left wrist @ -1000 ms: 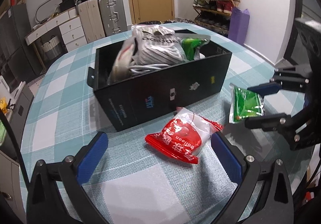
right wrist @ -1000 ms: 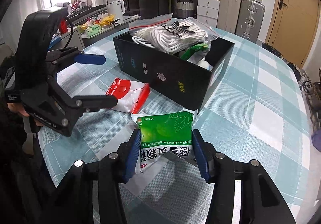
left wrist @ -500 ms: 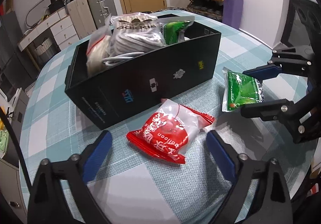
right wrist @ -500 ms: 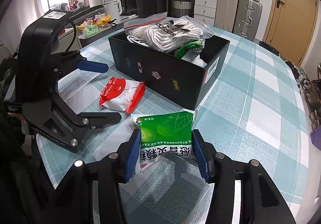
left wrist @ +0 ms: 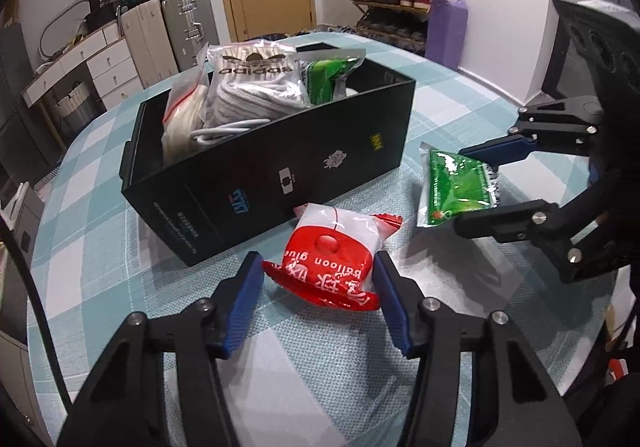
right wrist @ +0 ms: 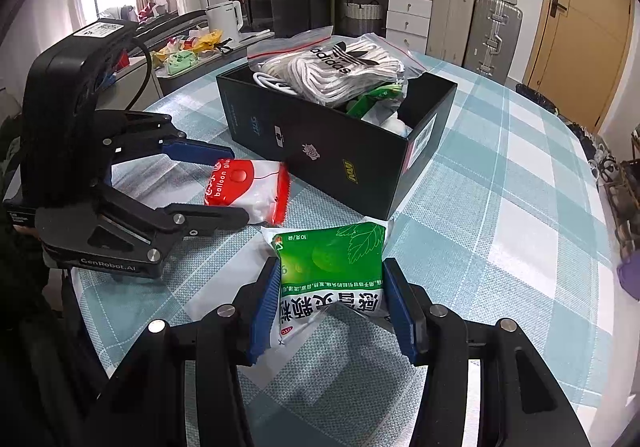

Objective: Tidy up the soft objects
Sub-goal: 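Grasp the large green-white packet with the right tool while the left tool grasps the red balloon glue packet, then carry both packets over the black box and lower them inside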

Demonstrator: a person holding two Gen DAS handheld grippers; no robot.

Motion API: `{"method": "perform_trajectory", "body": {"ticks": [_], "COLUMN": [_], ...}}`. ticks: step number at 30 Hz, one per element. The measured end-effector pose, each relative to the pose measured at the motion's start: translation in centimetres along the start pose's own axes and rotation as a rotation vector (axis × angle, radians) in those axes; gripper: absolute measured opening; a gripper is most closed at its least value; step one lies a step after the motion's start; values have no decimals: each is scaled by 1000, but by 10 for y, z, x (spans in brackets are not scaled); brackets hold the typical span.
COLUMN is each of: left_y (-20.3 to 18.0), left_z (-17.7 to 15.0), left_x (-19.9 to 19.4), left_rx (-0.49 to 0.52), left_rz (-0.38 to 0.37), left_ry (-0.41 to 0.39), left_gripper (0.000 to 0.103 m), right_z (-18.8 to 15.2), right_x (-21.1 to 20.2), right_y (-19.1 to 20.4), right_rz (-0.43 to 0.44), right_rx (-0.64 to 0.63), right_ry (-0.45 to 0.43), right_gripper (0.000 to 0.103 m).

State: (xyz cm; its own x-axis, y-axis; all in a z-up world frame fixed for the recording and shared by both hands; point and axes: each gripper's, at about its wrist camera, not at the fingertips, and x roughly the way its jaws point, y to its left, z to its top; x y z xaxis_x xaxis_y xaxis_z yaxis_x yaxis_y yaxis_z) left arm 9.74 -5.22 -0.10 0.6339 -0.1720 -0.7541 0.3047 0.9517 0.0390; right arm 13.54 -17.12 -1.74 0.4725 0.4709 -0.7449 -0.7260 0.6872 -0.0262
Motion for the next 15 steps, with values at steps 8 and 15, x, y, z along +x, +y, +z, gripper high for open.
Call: {"method": "perform_trajectory", "body": {"ticks": [8,15], "left_y": [3,9], "left_z": [0,3], "left_x": [-8,-30], "left_rx": [-4,-30], "left_rz": [-7,-7], "left_ry": [-28,-83], "left_gripper": [54,54], "right_z": [3,9], "right_x": [-10,-27], "right_y": [-4,-5], "right_rz": [-18,-39], "right_rx": [12,24], "right_ry": [-46,-110], "right_gripper": [51,51]}}
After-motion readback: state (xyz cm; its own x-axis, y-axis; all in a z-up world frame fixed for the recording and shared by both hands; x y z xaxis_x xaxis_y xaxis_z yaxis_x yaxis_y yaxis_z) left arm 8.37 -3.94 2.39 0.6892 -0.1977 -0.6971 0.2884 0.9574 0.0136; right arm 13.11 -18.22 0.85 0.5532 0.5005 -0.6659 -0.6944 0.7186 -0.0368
